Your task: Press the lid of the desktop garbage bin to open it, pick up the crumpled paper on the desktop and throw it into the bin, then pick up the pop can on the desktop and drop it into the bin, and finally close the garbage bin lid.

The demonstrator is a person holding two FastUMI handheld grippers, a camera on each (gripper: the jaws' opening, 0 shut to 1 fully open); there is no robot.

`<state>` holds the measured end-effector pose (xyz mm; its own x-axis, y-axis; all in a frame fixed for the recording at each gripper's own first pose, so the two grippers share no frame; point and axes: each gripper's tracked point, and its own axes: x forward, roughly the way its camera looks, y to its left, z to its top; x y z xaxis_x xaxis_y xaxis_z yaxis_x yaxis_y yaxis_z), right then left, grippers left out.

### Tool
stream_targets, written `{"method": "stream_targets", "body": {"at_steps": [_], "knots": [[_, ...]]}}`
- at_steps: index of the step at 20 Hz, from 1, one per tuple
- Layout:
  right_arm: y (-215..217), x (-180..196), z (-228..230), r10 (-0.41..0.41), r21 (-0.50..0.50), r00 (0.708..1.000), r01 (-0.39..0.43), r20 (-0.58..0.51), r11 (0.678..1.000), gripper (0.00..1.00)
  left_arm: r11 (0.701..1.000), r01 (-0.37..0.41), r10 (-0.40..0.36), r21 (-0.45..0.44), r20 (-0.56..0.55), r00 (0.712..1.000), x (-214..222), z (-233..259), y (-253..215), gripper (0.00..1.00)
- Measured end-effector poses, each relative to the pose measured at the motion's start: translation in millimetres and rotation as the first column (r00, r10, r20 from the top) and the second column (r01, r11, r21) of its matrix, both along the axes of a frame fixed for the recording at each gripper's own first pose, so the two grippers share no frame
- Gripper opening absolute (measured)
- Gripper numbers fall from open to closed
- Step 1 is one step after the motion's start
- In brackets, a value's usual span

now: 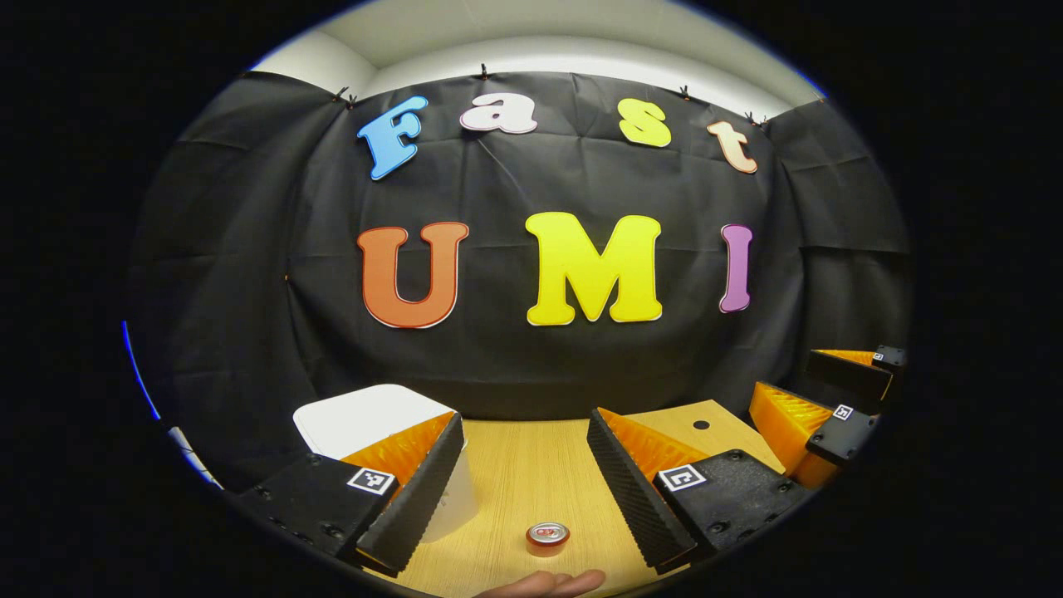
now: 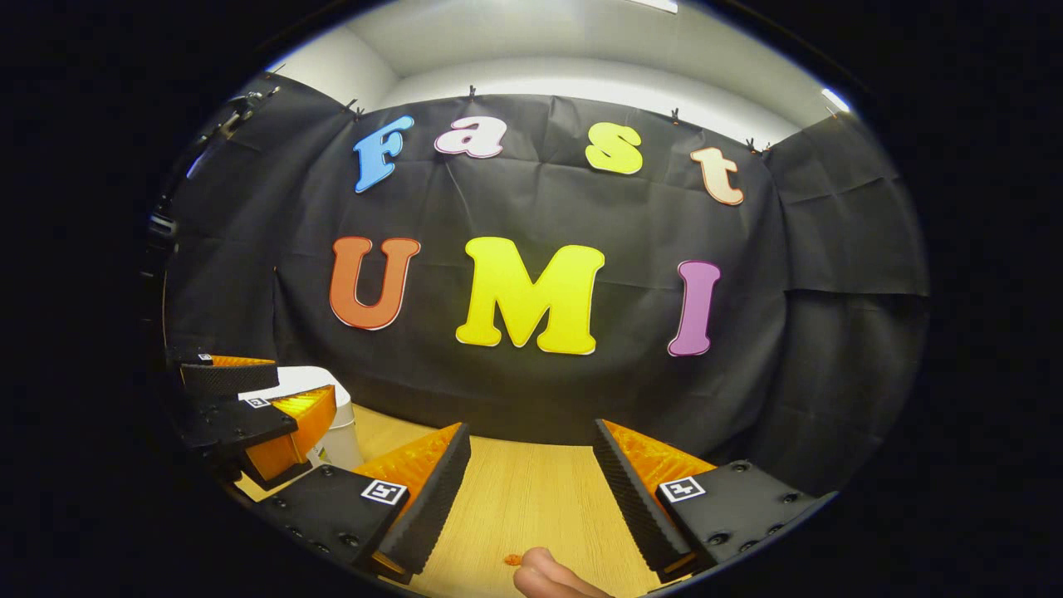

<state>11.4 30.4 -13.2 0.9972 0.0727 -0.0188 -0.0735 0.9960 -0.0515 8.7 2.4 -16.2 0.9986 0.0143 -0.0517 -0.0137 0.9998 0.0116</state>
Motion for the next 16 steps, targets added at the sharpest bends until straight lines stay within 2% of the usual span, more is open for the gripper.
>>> {"method": "stream_targets", "body": {"at_steps": [3,5,6,8,9,10,11,12,15,16], "knots": [[1.6,1.2,-2.7,0.007,0.000,1.000,-0.007,-0.007,1.000,0.94,1.000,-0.017,0.017,0.001,-0.006,1.000,1.5,-2.1,5.3,0.98],[1.0,2.2,-3.5,0.006,0.004,1.000,-0.006,-0.012,1.000,0.94,0.999,-0.040,0.040,0.007,-0.009,0.999,3.8,-3.3,12.0,0.93],[1.2,3.6,-4.2,0.005,0.006,1.000,-0.005,-0.016,1.000,0.94,0.999,-0.052,0.052,0.008,-0.010,0.999,3.4,-3.0,17.0,0.95],[3.0,4.4,-6.4,0.009,0.011,1.000,-0.009,-0.025,1.000,0.94,0.998,-0.068,0.068,0.007,-0.017,0.998,6.0,-5.9,25.1,0.78],[3.4,5.7,-8.1,0.010,0.010,1.000,-0.009,-0.029,1.000,0.94,0.997,-0.080,0.080,0.010,-0.020,0.997,7.7,-7.2,29.4,0.77],[3.4,6.4,-8.5,0.011,0.009,0.999,-0.011,-0.032,1.000,0.94,0.996,-0.090,0.091,0.009,-0.025,0.996,8.5,-8.0,34.9,0.70],[5.5,6.9,-9.2,0.013,0.010,0.999,-0.013,-0.032,1.000,0.94,0.996,-0.094,0.094,0.001,-0.030,0.995,10.7,-8.7,37.2,0.72],[6.0,7.4,-9.1,0.013,0.009,0.999,-0.013,-0.033,1.000,0.94,0.994,-0.111,0.111,-0.002,-0.039,0.993,12.7,-9.9,43.2,0.59],[7.2,10.9,-12.0,0.014,0.008,0.999,-0.013,-0.039,1.000,0.94,0.987,-0.159,0.160,0.015,-0.053,0.986,20.2,-11.2,63.6,0.47],[8.1,12.0,-12.0,0.014,0.008,0.999,-0.013,-0.043,1.000,0.94,0.984,-0.177,0.178,0.026,-0.053,0.983,24.1,-12.0,70.9,0.36]]}}
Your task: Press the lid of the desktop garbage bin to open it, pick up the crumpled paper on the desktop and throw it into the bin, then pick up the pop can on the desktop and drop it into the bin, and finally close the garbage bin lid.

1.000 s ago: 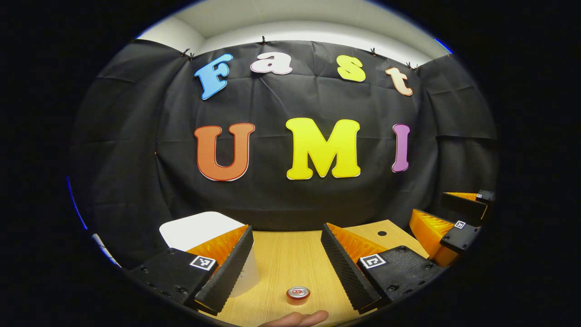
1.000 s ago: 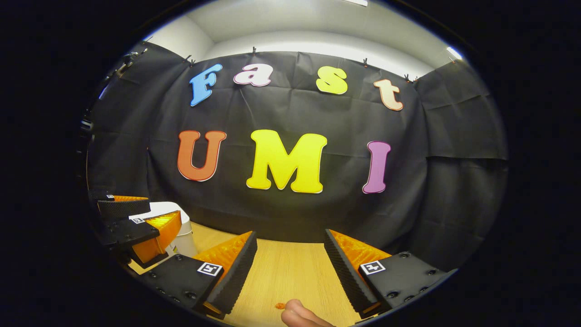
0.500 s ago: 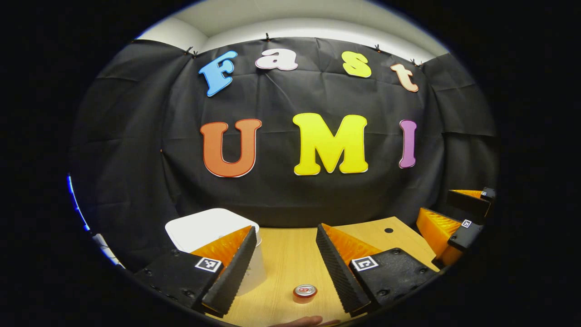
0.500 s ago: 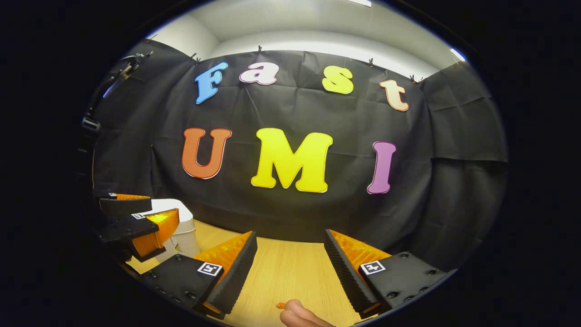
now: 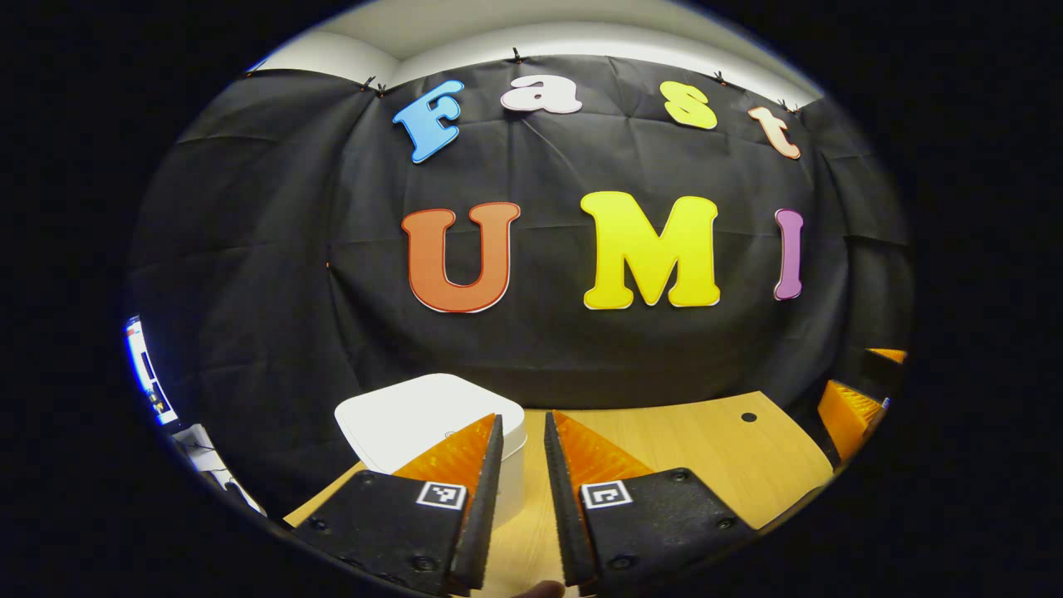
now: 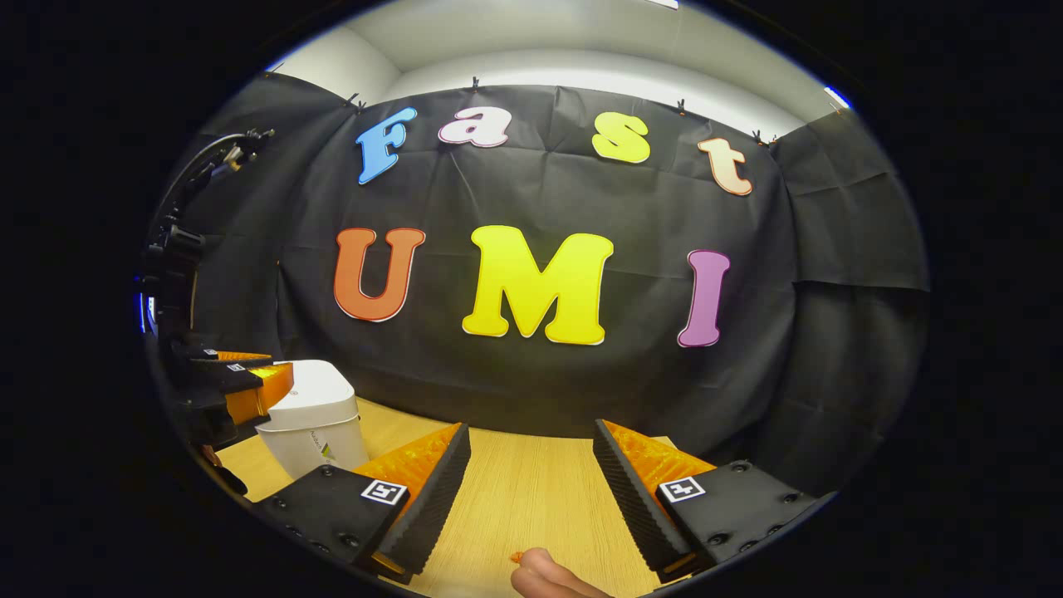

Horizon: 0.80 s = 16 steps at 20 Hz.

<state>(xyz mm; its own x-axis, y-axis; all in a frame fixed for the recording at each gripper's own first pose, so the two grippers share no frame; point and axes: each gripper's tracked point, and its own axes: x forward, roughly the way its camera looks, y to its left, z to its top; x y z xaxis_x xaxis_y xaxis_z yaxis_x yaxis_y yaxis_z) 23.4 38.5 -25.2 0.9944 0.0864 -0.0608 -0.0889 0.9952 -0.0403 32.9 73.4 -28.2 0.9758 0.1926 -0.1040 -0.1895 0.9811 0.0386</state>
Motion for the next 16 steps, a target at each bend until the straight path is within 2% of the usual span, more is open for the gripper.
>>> {"method": "stream_targets", "body": {"at_steps": [2,6,10,16], "knots": [[0.5,2.9,-2.1,0.001,-0.004,1.000,-0.001,-0.006,1.000,0.94,0.999,-0.031,0.031,0.014,-0.005,0.999,8.6,0.8,13.8,0.22],[1.9,7.6,-4.6,0.001,-0.014,1.000,-0.001,-0.010,1.000,0.94,0.996,-0.095,0.094,-0.007,-0.032,0.995,24.5,-2.9,40.1,0.10],[-0.6,9.2,-7.3,-0.005,-0.026,1.000,0.005,-0.013,1.000,0.94,0.994,-0.085,0.077,-0.069,-0.116,0.990,41.2,-24.3,44.7,0.05],[-9.8,14.8,-12.6,-0.026,-0.025,0.999,0.025,-0.031,0.999,0.94,0.978,-0.193,0.173,-0.084,-0.200,0.964,52.3,-52.2,82.6,0.03]]}}
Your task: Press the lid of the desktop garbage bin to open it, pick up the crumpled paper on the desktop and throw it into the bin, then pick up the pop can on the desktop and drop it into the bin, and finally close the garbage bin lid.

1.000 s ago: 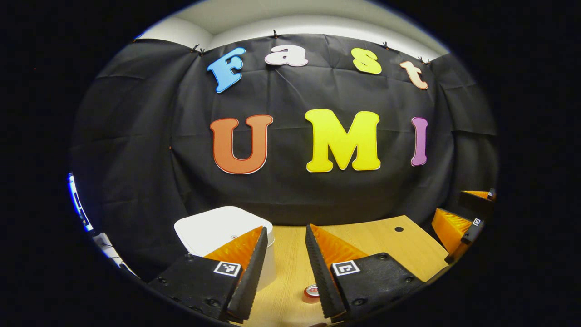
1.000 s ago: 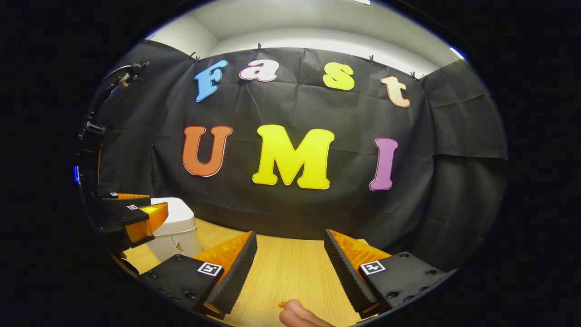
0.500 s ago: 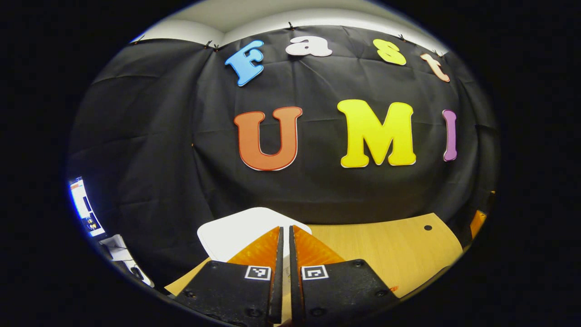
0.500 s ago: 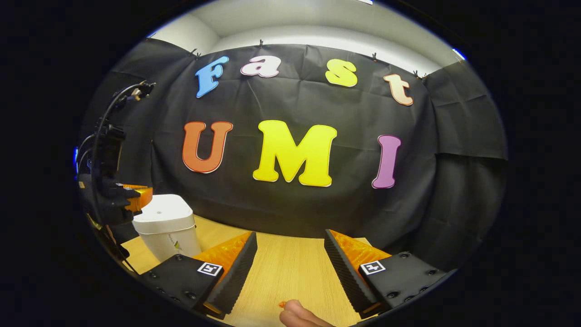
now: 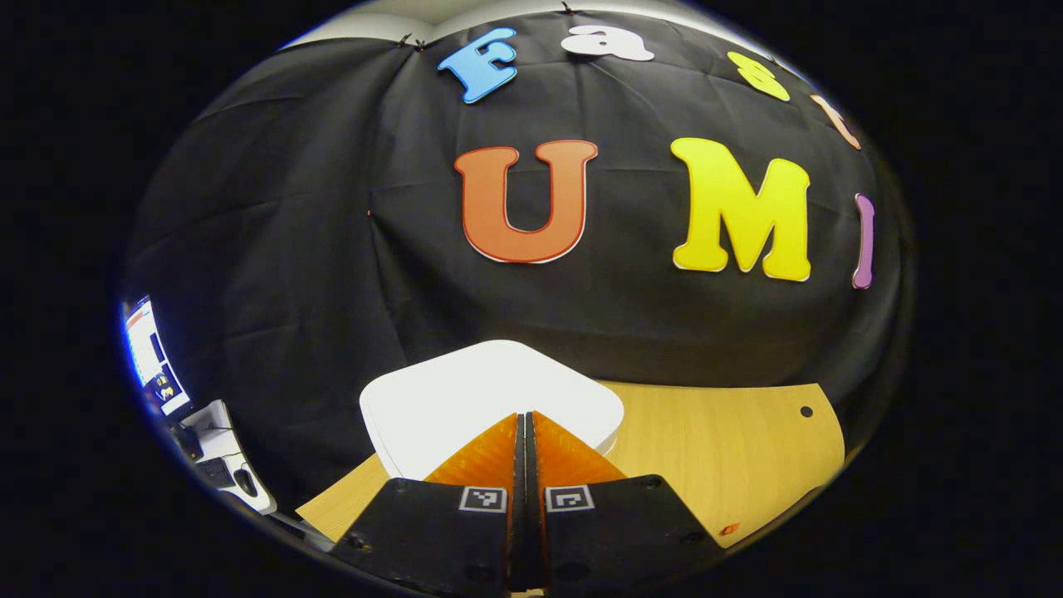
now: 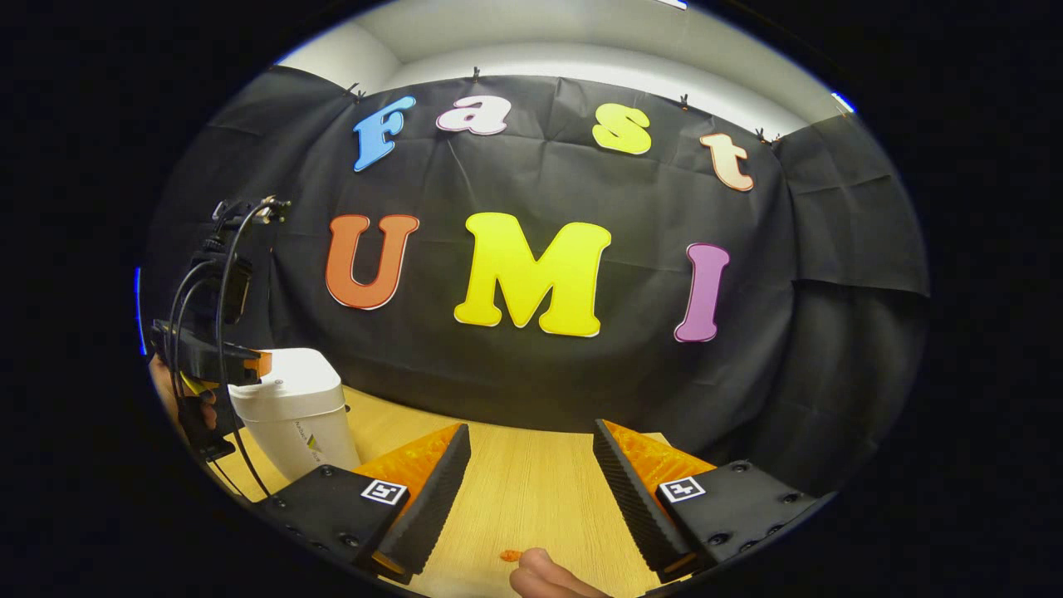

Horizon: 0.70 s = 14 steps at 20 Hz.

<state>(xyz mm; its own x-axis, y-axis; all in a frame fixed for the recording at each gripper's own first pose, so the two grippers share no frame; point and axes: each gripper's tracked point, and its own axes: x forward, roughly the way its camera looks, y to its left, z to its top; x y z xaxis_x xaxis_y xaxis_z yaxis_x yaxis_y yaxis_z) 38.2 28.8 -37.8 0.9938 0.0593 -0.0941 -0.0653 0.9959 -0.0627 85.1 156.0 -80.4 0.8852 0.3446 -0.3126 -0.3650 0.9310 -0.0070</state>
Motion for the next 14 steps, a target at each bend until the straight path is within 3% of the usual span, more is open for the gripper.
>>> {"method": "stream_targets", "body": {"at_steps": [4,14], "knots": [[0.9,4.3,-4.7,0.003,-0.001,1.000,-0.003,-0.019,1.000,0.94,0.998,-0.020,0.017,-0.057,-0.058,0.998,5.1,-18.2,3.6,0.03],[-5.2,12.7,-22.1,0.007,-0.003,0.998,-0.007,-0.063,1.000,0.94,0.997,-0.075,0.074,-0.016,-0.077,0.994,5.9,-25.0,4.6,0.03]]}}
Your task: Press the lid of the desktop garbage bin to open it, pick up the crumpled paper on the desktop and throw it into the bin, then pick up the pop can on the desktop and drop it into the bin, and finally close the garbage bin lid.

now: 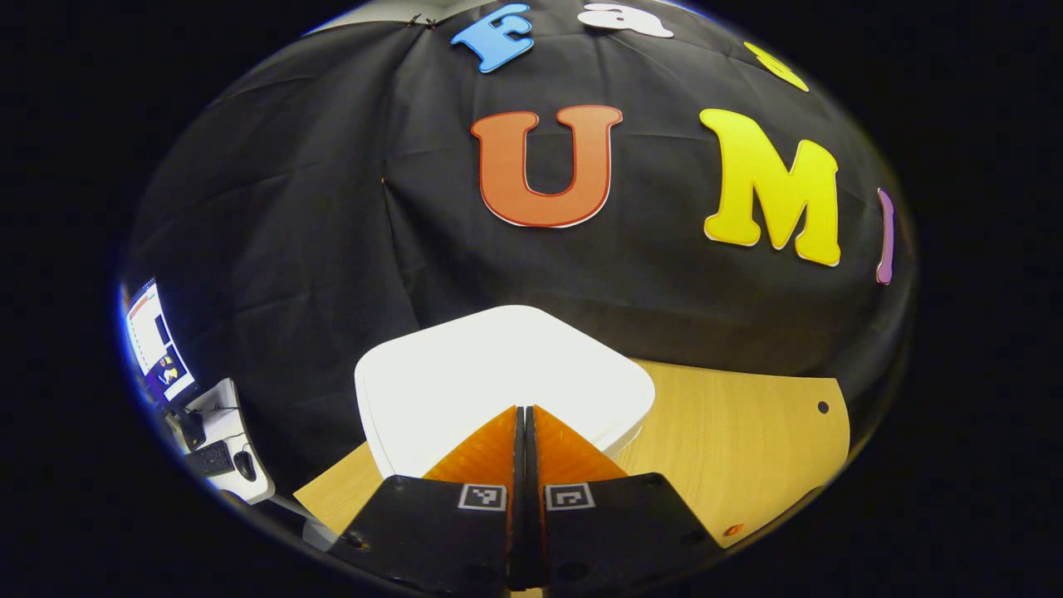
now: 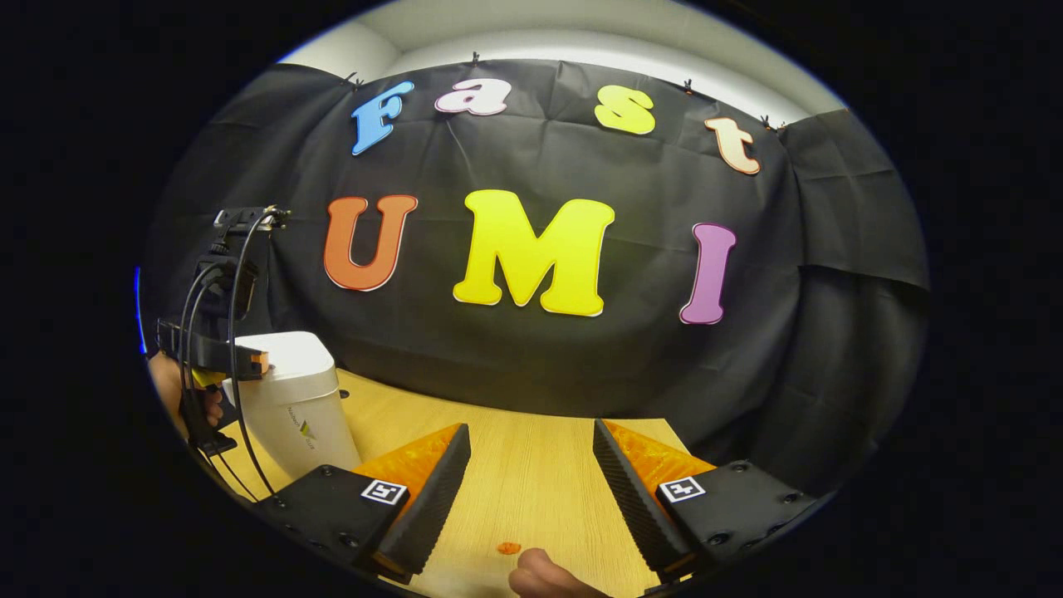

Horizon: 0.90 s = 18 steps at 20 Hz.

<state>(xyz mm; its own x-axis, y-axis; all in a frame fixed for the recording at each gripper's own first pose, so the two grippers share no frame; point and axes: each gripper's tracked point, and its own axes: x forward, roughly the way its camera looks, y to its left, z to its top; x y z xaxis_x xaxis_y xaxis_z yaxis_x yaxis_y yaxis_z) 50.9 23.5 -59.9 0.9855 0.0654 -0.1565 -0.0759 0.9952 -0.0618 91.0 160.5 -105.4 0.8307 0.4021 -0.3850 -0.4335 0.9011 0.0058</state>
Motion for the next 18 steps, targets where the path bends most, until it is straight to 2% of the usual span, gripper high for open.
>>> {"method": "stream_targets", "body": {"at_steps": [5,9,14,16,18], "knots": [[-8.6,2.8,-0.9,-0.002,0.006,1.000,0.002,-0.004,1.000,0.94,0.999,-0.037,0.037,-0.012,0.006,0.999,1.3,1.5,0.4,0.03],[-20.9,4.1,2.9,-0.015,0.027,1.000,0.015,0.002,1.000,0.94,1.000,-0.014,0.014,0.000,0.026,1.000,5.9,23.5,-8.5,0.03],[-22.5,-2.9,-2.9,0.003,0.024,1.000,-0.003,-0.010,1.000,0.94,1.000,-0.030,0.030,0.002,0.056,0.998,-1.3,45.2,-8.2,0.03],[-22.2,-7.4,-3.4,0.013,0.025,1.000,-0.013,-0.009,1.000,0.94,0.999,-0.031,0.028,0.037,0.071,0.997,-7.1,56.9,-8.1,0.03],[-22.7,-11.9,-5.7,0.017,0.027,1.000,-0.016,-0.013,0.999,0.93,0.997,-0.022,0.015,0.071,0.095,0.995,-12.1,69.0,-11.6,0.13]]}}
